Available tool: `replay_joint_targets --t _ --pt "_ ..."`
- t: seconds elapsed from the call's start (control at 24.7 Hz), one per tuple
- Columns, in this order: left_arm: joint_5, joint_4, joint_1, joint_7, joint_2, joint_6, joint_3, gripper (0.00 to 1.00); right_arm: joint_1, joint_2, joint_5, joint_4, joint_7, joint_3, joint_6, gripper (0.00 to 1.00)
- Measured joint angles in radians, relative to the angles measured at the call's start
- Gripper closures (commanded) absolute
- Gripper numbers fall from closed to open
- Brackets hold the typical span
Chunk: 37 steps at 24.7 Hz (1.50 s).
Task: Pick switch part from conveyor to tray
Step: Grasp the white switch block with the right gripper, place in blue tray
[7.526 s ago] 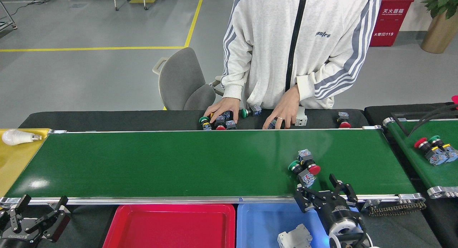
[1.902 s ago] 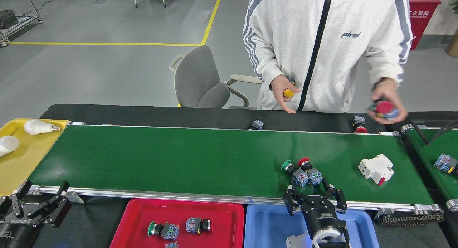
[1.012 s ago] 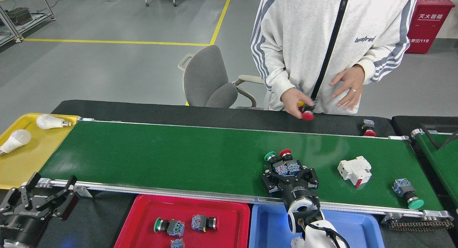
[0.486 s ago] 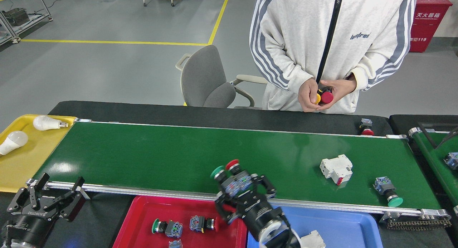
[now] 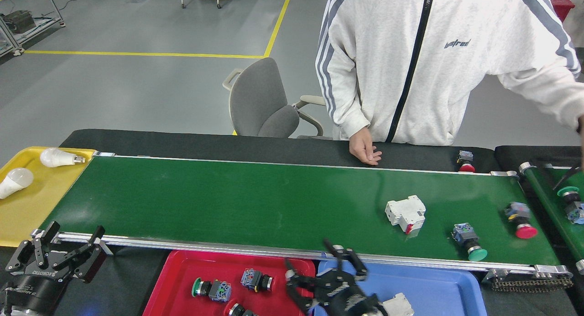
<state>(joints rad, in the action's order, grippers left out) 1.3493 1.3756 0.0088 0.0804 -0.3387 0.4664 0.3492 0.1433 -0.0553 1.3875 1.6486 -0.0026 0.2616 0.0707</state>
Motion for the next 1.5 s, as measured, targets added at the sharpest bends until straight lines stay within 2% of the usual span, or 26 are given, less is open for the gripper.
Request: replay_joint_targets --t 0.08,0.24,0.32,0.49,0.61,0.81,0.85,0.89,0.97,1.01,1.05,1.13,1.34,1.42,1.5 --pt "0.0 -0.001 0.0 0.0 0.0 -0.001 0.001 0.0 0.037 0.006 0.0 -0.001 -0.029 -0.062 0.046 0.0" --pt "0.0 -0.001 0.0 0.0 0.0 -0.002 0.002 0.0 0.015 0.006 0.005 -0.021 -0.047 -0.078 0.1 0.0" --pt "0.0 -0.001 0.0 0.0 0.0 -0.002 0.001 0.0 -0.045 0.006 0.015 -0.044 -0.03 -0.071 0.141 0.0" --pt "0.0 -0.001 -0.005 0.0 0.0 -0.002 -0.005 0.0 -0.182 0.005 0.046 -0.165 0.023 -0.04 0.219 0.0" --pt "0.0 -0.001 -0.009 0.0 -0.001 -0.003 -0.006 0.0 -0.246 -0.002 0.047 -0.24 0.044 -0.012 0.234 0.0" --pt "0.0 -0.001 -0.014 0.0 -0.004 -0.007 -0.008 0.0 -0.337 -0.045 0.047 -0.357 0.063 0.017 0.235 0.0" --pt "0.0 -0.001 -0.019 0.0 -0.004 -0.007 -0.009 0.0 -0.352 -0.054 0.047 -0.375 0.064 0.018 0.236 0.04" --pt "0.0 -0.001 -0.021 0.0 -0.004 -0.007 -0.009 0.0 -0.363 -0.06 0.047 -0.388 0.064 0.019 0.236 0.2" --pt "0.0 -0.001 -0.023 0.0 -0.004 -0.003 -0.009 0.0 -0.37 -0.061 0.048 -0.4 0.067 0.026 0.239 0.68" --pt "0.0 -0.001 -0.023 0.0 -0.004 -0.002 -0.01 0.0 -0.37 -0.06 0.051 -0.401 0.072 0.037 0.241 0.83" --pt "0.0 -0.001 -0.024 0.0 -0.004 -0.001 -0.01 0.0 -0.37 -0.056 0.054 -0.402 0.081 0.053 0.242 0.9" --pt "0.0 -0.001 -0.025 0.0 -0.004 -0.001 -0.01 0.0 -0.37 -0.047 0.057 -0.401 0.089 0.077 0.237 0.98" --pt "0.0 -0.001 -0.025 0.0 -0.004 0.0 -0.01 0.0 -0.37 -0.039 0.057 -0.389 0.099 0.083 0.223 0.98" --pt "0.0 -0.001 -0.024 0.0 -0.004 0.0 -0.01 0.0 -0.363 -0.035 0.055 -0.35 0.099 0.083 0.196 0.98" --pt "0.0 0.0 -0.024 -0.001 -0.004 0.0 -0.007 0.0 -0.319 -0.027 0.055 -0.251 0.1 0.082 0.144 0.98"
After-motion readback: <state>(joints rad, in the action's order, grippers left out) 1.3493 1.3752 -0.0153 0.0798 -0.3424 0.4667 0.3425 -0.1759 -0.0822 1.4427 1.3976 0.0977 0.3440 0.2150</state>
